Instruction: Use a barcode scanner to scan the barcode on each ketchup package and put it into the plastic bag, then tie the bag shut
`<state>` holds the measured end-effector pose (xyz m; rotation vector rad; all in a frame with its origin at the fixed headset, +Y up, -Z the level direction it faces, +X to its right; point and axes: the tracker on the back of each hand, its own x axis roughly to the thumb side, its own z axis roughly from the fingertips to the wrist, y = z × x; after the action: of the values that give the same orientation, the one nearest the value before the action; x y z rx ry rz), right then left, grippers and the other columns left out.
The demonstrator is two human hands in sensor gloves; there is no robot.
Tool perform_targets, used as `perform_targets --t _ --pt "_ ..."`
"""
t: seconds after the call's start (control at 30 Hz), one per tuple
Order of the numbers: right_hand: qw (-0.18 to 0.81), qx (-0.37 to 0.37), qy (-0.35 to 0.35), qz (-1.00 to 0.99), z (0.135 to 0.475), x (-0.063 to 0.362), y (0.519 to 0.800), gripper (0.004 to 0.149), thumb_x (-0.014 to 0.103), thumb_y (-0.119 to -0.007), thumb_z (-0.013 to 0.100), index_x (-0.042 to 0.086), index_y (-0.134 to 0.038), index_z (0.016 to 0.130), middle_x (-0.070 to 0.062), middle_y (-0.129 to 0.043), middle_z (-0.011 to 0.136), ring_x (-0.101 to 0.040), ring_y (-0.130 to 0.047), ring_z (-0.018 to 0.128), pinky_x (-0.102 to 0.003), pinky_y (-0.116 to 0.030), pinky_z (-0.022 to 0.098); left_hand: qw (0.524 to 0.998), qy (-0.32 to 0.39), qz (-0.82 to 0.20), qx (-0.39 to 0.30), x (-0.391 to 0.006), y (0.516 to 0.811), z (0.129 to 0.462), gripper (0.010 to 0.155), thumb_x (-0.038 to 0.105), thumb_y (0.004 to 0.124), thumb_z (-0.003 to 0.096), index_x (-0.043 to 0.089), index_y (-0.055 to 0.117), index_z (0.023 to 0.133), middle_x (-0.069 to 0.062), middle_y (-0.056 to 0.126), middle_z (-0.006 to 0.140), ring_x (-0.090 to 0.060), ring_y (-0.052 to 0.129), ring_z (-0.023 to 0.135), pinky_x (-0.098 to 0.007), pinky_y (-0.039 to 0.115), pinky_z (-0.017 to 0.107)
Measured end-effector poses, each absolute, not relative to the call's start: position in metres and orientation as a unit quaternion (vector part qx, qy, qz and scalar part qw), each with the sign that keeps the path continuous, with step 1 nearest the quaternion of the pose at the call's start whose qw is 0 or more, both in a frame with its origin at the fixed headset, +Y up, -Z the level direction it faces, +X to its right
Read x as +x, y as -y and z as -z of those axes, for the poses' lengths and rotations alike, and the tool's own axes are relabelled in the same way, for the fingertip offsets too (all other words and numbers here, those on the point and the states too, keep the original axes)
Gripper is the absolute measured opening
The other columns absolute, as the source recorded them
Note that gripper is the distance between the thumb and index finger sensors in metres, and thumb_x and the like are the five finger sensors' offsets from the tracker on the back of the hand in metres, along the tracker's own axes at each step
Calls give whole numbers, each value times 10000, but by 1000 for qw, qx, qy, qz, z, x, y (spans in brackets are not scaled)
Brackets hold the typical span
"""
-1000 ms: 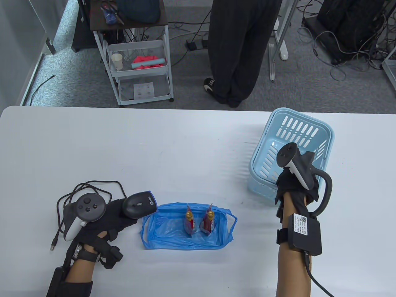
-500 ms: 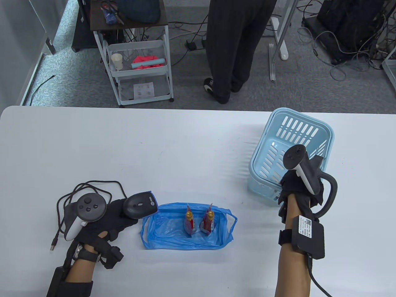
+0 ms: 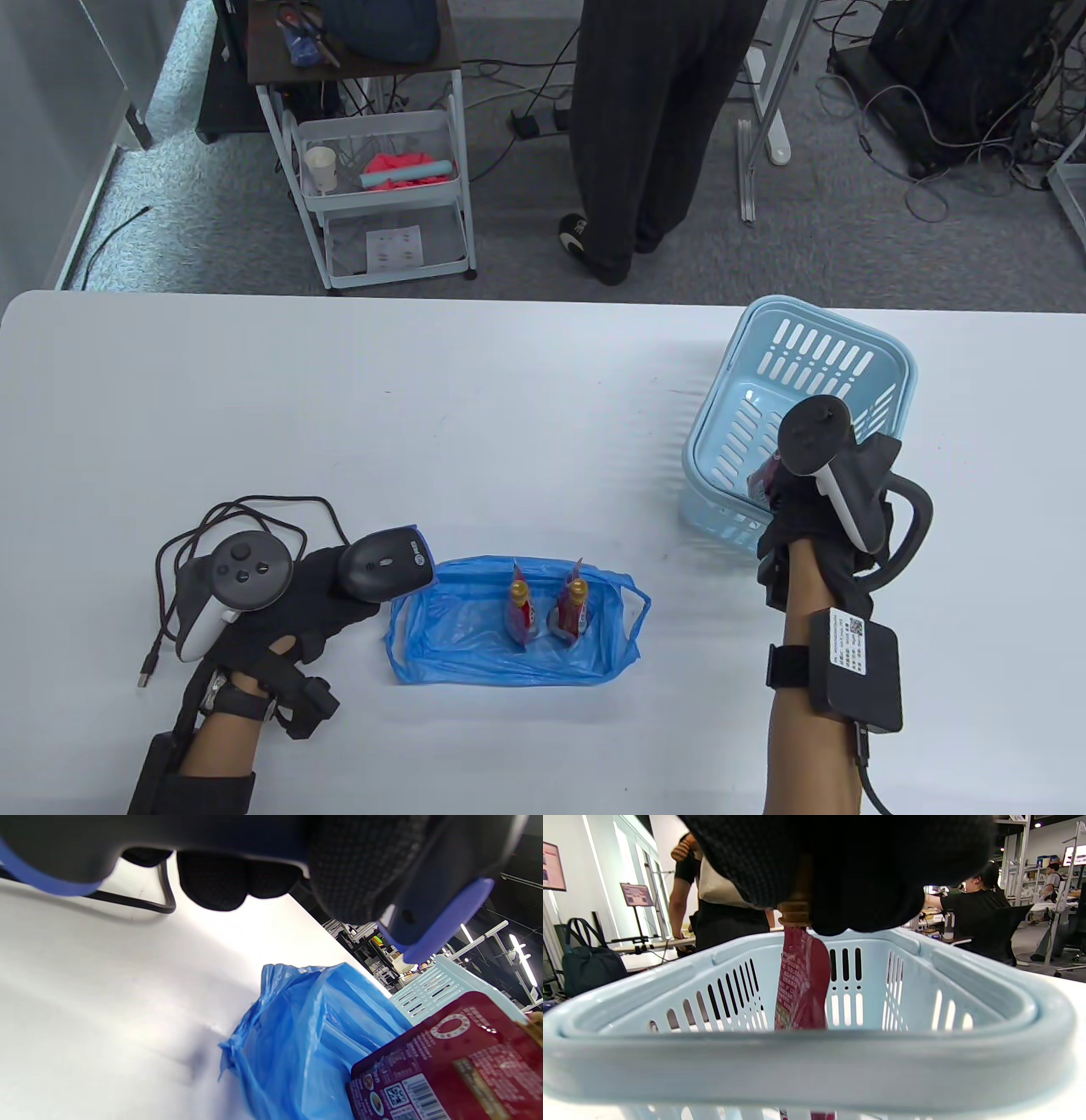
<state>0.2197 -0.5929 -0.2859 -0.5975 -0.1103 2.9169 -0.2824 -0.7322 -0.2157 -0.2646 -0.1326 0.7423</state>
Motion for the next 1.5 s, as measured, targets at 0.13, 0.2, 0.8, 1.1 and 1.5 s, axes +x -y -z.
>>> perform_targets --t 0.13,0.2,0.8,1.1,1.5 --pt "81 -190 67 -976 278 215 581 449 222 -806 506 101 -747 934 -177 -869 818 -362 -892 618 -447 -788 424 920 68 -365 -126 -282 732 215 514 439 900 427 288 815 910 27 846 895 -296 948 736 -530 744 640" --pt "81 -186 80 -976 274 213 576 449 224 -804 507 101 -746 934 -176 -868 816 -362 -892 618 -446 -789 424 920 69 -366 -125 -282 732 215 514 440 900 426 288 814 910 27 845 895 -294 948 737 -528 744 641" --pt "112 -125 169 -971 245 190 532 454 232 -802 508 94 -744 937 -181 -869 801 -360 -889 611 -442 -787 419 918 70 -371 -121 -285 733 215 513 441 900 427 289 814 910 28 844 896 -293 948 738 -529 745 640" --pt "112 -55 176 -976 239 150 524 456 235 -802 509 90 -744 938 -182 -871 796 -359 -892 606 -440 -788 414 917 70 -374 -118 -286 732 215 513 441 900 427 290 814 909 26 846 895 -293 949 736 -529 745 639" --pt "112 45 150 -981 242 80 537 455 237 -801 510 88 -746 936 -181 -875 792 -356 -896 601 -438 -792 410 916 74 -376 -116 -286 732 215 512 441 899 427 288 816 908 27 844 896 -294 948 737 -528 745 640"
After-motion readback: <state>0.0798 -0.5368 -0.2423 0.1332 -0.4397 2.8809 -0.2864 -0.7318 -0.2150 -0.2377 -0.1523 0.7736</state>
